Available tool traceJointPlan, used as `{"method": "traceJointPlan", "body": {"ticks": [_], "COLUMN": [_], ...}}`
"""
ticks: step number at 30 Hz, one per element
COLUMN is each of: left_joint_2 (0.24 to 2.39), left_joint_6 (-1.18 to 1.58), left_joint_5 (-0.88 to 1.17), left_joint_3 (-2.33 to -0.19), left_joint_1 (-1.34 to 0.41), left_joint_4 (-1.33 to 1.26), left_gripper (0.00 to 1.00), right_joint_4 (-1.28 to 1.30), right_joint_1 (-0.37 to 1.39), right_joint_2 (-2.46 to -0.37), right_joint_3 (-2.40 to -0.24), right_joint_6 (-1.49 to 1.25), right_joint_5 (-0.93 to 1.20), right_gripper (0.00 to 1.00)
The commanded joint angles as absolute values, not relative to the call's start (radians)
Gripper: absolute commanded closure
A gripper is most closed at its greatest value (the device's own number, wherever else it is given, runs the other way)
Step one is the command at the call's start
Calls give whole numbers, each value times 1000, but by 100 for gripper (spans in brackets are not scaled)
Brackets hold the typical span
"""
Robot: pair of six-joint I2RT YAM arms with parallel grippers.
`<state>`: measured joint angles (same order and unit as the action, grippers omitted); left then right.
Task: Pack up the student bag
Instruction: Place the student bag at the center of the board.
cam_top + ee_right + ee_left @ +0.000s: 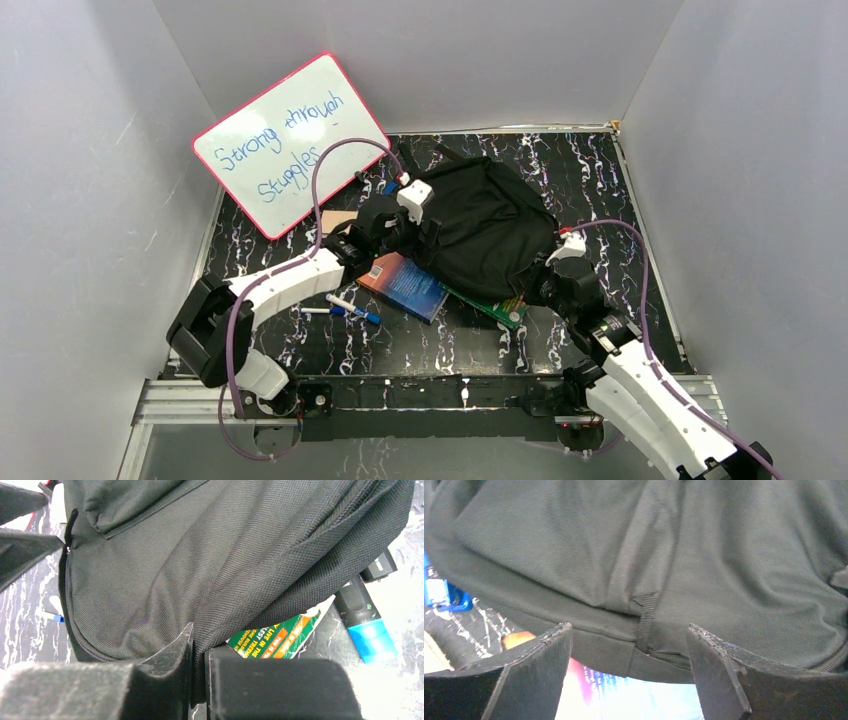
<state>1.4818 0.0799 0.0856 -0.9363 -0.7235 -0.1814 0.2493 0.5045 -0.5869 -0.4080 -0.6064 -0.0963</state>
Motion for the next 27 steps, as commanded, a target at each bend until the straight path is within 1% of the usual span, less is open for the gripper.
{"method": "traceJointPlan", "body": {"ticks": [1, 5, 6, 7, 9, 12, 16, 19, 21, 24, 27], "left_joint_2": [1417, 1393, 1390, 1390, 1391, 1385, 1352, 1338, 1340, 1345, 1348], "left_joint_6": [141, 261, 294, 326, 402, 495, 593, 603, 599, 624, 646], "left_joint_5": [-105, -223, -247, -266, -285, -267, -125, -91, -68, -47, -35], "left_joint_3": [-945, -942, -946, -952, -965, -971, -917, -897, -904, -915, -919], "left_joint_1": [-722, -720, -716, -708, -686, -630, -527, -504, -501, -500, -500], "left_joint_4": [-173, -155, -144, -129, -90, -38, -62, -84, -88, -90, -88], "left_gripper": [18, 16, 15, 15, 15, 14, 11, 6, 4, 4, 5], "right_joint_4": [335, 480, 521, 558, 629, 676, 642, 529, 392, 231, 131], "right_joint_1": [511, 511, 511, 511, 511, 512, 512, 511, 512, 512, 512], "right_joint_2": [-567, -550, -550, -550, -552, -548, -559, -601, -653, -789, -961], "right_joint_3": [-451, -524, -547, -570, -630, -705, -801, -840, -840, -827, -847], "right_joint_6": [-607, -665, -686, -702, -744, -775, -759, -747, -762, -825, -901], "right_joint_5": [-101, -225, -261, -292, -351, -415, -416, -350, -290, -169, -68], "right_gripper": [76, 44, 38, 35, 32, 32, 33, 33, 34, 37, 39]}}
